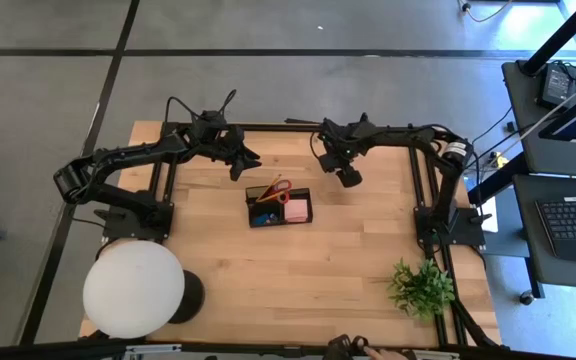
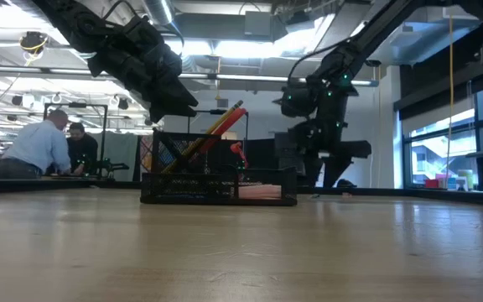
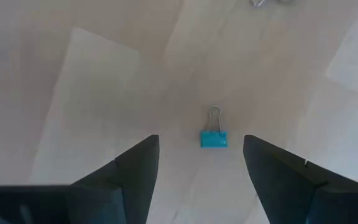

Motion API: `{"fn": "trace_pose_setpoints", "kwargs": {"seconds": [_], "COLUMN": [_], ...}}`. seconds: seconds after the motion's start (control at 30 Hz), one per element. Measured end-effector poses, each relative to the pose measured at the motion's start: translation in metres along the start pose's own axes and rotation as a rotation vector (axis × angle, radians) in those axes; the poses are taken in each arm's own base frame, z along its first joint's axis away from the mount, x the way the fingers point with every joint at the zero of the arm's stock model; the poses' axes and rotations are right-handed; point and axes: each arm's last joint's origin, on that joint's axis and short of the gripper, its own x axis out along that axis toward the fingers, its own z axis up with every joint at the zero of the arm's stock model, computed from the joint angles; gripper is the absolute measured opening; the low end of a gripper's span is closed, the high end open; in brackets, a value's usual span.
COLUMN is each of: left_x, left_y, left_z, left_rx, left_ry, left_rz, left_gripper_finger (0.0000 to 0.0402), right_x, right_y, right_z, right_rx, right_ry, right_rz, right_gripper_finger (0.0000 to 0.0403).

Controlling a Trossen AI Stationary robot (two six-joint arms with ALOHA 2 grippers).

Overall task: Pick and place office supplies into organizer
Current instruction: Put the light blue binder clip into the desk organizer

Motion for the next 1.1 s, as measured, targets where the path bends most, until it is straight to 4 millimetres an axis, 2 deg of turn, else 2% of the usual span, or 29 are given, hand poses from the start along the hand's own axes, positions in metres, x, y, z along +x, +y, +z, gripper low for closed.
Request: {"fn": "trace_pose_setpoints", "kwargs": {"seconds": [0.33,0.63,0.83,1.1], "left_x": [0.000,0.000,0.000,0.000], "left_y": [0.000,0.000,0.000,0.000], "left_z": [0.000,0.000,0.000,0.000], "left_rx": [0.000,-0.001,-0.001,-0.001], "left_ry": [0.001,0.001,0.001,0.001], "left_rz": [0.002,0.002,0.003,0.003], "left_gripper_finger": [0.0147,0.0147,0.0147,0.0147], "right_x": [0.014,0.015,0.015,0.016], "right_y": [-0.007,-0.008,-0.007,-0.006], "right_z": [0.000,-0.012,-0.014,-0.013], "right_rx": [0.005,0.044,0.046,0.048], "right_ry": [-0.011,0.025,0.030,-0.012], "right_rz": [-0.025,0.027,0.039,0.073], "right_gripper_finger": [0.0236,0.0236,0.0236,0.0210]}}
